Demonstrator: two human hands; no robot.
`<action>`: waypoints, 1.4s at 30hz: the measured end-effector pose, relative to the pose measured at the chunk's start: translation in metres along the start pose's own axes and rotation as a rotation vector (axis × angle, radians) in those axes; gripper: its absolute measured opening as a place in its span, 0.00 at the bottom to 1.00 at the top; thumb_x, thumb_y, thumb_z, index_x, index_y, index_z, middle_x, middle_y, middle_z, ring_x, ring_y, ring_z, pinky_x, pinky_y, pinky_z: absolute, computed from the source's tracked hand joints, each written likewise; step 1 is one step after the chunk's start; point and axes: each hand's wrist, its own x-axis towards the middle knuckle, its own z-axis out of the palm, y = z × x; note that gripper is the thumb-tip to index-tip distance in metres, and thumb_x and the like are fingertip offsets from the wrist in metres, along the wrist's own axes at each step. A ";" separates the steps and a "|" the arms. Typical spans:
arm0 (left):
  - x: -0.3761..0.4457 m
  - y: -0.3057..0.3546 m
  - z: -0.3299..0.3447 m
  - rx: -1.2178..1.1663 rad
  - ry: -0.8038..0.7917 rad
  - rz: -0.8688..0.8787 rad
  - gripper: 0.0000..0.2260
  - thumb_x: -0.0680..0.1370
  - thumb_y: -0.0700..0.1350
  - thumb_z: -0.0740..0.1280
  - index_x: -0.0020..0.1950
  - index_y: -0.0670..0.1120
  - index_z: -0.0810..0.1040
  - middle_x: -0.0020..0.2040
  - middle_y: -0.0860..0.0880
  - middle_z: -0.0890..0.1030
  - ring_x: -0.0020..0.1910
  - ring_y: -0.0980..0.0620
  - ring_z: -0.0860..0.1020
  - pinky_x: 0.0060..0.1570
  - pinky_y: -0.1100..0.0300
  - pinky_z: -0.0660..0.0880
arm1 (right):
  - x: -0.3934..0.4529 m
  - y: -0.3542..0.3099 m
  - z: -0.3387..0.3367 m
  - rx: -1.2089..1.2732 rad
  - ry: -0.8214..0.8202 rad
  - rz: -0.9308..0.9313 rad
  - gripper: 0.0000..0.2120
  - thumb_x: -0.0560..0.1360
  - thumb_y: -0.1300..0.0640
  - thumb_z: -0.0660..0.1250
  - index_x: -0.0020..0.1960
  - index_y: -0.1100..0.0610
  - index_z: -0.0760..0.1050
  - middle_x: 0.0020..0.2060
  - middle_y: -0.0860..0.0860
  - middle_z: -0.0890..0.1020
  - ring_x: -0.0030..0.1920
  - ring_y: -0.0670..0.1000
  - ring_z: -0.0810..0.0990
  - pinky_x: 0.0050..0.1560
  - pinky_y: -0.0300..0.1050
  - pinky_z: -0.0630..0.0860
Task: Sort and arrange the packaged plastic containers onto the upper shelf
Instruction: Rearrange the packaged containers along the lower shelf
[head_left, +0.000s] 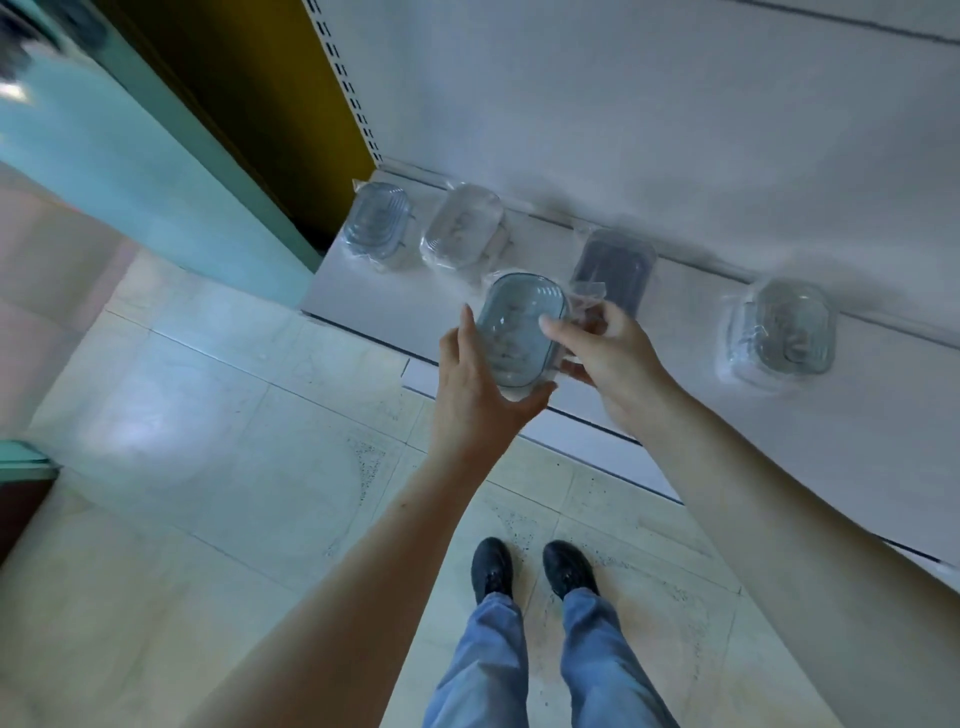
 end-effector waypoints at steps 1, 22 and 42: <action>0.003 -0.005 -0.010 -0.007 0.049 -0.058 0.51 0.68 0.56 0.79 0.81 0.43 0.53 0.71 0.45 0.66 0.69 0.48 0.68 0.59 0.60 0.71 | 0.002 -0.004 0.014 0.034 -0.023 -0.001 0.23 0.73 0.56 0.77 0.64 0.57 0.73 0.56 0.53 0.82 0.53 0.52 0.84 0.52 0.48 0.84; 0.144 -0.133 -0.085 -0.217 0.323 -0.196 0.38 0.67 0.53 0.81 0.73 0.51 0.68 0.66 0.52 0.73 0.63 0.54 0.72 0.61 0.54 0.78 | 0.060 0.096 0.064 -1.380 -0.147 -0.347 0.33 0.83 0.51 0.57 0.81 0.62 0.49 0.81 0.56 0.48 0.81 0.55 0.48 0.78 0.44 0.46; 0.228 -0.159 -0.061 -0.183 0.241 -0.205 0.49 0.66 0.56 0.81 0.79 0.47 0.57 0.73 0.47 0.67 0.70 0.46 0.70 0.68 0.47 0.73 | 0.065 0.123 0.052 -1.504 -0.066 -0.506 0.41 0.78 0.42 0.64 0.81 0.60 0.51 0.81 0.54 0.51 0.81 0.54 0.52 0.76 0.44 0.48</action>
